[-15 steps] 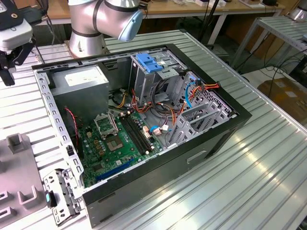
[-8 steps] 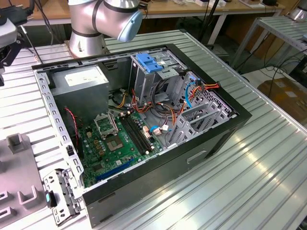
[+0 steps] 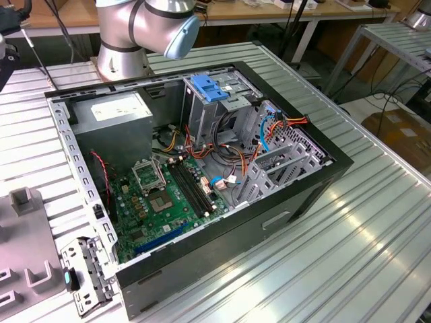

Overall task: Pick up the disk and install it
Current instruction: 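Reach for the disk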

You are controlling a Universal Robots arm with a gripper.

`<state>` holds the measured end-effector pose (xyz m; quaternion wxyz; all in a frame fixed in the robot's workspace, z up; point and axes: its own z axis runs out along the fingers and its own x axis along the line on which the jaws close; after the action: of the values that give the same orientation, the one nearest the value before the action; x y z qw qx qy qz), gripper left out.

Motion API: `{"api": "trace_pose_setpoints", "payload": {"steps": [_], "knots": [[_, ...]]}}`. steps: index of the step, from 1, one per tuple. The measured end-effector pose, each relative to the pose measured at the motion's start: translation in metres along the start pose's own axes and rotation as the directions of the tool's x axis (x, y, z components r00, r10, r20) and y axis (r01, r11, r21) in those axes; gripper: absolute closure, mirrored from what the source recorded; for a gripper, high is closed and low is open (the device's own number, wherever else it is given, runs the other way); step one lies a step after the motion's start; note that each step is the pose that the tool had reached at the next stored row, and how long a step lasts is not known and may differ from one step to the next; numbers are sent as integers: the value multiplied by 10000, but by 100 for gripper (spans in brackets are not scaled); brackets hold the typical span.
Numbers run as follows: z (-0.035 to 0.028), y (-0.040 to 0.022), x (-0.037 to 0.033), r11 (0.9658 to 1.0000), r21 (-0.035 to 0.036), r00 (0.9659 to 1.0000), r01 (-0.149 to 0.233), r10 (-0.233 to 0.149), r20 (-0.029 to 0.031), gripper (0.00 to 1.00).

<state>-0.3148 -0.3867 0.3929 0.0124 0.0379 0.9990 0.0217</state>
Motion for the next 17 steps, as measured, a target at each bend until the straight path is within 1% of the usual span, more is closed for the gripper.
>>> {"api": "trace_pose_setpoints", "payload": {"steps": [10,15,17], "knots": [[0,0,2,10000,-1,10000,64,-64,-5,89],[1,0,3,9999,-2,9999,159,-159,-16,89],[1,0,4,9998,-2,9998,176,-176,-31,89]]}}
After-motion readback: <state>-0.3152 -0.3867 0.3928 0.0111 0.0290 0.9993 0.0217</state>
